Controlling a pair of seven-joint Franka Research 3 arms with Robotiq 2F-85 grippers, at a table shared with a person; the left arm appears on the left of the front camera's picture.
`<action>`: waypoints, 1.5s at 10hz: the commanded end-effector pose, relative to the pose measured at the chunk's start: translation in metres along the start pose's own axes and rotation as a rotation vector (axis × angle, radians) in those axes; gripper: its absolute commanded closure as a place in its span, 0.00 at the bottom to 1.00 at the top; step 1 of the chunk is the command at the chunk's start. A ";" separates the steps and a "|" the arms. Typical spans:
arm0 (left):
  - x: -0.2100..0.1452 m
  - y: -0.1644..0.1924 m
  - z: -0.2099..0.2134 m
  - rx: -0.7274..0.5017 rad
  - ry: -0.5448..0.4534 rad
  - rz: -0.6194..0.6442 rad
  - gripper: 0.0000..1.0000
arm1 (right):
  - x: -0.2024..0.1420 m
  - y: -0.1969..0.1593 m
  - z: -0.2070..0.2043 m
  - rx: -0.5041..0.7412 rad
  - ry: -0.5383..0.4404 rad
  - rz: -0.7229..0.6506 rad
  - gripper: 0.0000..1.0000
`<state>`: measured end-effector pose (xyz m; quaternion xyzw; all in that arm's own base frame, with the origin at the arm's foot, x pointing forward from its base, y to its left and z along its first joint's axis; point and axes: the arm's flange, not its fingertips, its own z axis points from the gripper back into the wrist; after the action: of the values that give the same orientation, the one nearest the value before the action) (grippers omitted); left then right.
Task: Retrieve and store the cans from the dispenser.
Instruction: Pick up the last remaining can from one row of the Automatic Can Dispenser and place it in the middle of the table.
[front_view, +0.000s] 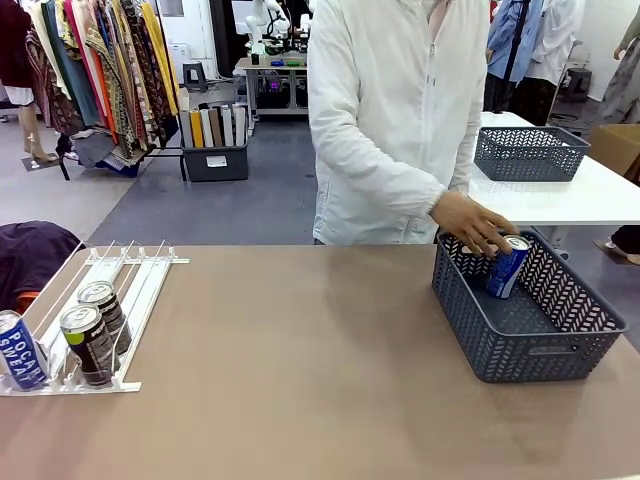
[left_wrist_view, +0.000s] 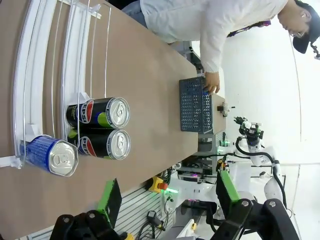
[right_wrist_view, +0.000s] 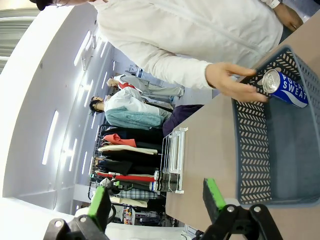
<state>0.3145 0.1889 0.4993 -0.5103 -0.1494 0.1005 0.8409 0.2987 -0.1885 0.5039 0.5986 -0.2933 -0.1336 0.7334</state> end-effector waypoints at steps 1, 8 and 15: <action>0.000 -0.001 0.001 -0.020 -0.004 -0.014 0.00 | 0.004 0.002 -0.002 0.021 -0.011 0.016 0.00; -0.037 -0.027 -0.059 0.888 0.217 -0.297 0.00 | 0.004 0.002 -0.002 0.021 -0.011 0.016 0.00; -0.035 -0.031 -0.086 0.949 0.223 -0.357 0.00 | 0.004 0.002 -0.002 0.021 -0.011 0.016 0.00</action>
<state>0.3091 0.1045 0.4911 -0.0610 -0.0740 -0.0467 0.9943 0.2987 -0.1884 0.5040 0.5986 -0.2932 -0.1334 0.7335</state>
